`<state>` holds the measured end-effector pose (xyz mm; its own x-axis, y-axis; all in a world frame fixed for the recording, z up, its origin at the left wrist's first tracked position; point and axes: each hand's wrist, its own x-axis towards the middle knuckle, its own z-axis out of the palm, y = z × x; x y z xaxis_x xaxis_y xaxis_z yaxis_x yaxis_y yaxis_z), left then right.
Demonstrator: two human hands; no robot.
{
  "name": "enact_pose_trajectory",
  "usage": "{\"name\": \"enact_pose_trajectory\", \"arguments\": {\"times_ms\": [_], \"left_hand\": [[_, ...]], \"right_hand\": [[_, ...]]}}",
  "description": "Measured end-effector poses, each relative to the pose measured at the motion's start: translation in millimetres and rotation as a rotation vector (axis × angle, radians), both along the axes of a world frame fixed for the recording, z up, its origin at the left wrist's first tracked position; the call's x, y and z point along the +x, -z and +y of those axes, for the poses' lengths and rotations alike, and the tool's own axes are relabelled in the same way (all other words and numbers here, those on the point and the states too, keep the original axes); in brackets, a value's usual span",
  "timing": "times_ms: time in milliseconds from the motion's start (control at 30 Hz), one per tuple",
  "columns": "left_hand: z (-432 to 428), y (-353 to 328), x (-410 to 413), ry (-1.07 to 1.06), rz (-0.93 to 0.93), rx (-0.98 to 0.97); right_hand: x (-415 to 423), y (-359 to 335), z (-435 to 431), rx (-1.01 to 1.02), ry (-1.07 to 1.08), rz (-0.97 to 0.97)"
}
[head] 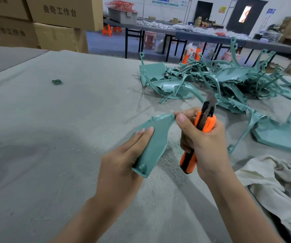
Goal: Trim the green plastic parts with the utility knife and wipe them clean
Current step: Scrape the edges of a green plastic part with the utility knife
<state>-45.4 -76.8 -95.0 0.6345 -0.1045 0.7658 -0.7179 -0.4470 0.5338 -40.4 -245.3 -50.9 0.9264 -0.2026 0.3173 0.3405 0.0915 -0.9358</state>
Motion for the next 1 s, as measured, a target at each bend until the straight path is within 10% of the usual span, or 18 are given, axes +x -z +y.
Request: {"name": "enact_pose_trajectory", "arguments": {"times_ms": [367, 533, 1000], "left_hand": [[-4.7, 0.8, 3.1, -0.085, 0.077, -0.118], [-4.5, -2.6, 6.7, -0.176, 0.373, -0.409], [0.5, -7.5, 15.1, -0.037, 0.489, -0.663]], "right_hand": [[-1.7, -2.5, -9.4, 0.112, 0.103, -0.028], [-2.5, -0.2, -5.0, 0.004, 0.173, 0.043], [-3.9, 7.3, 3.1, -0.330, 0.216, 0.000]]}}
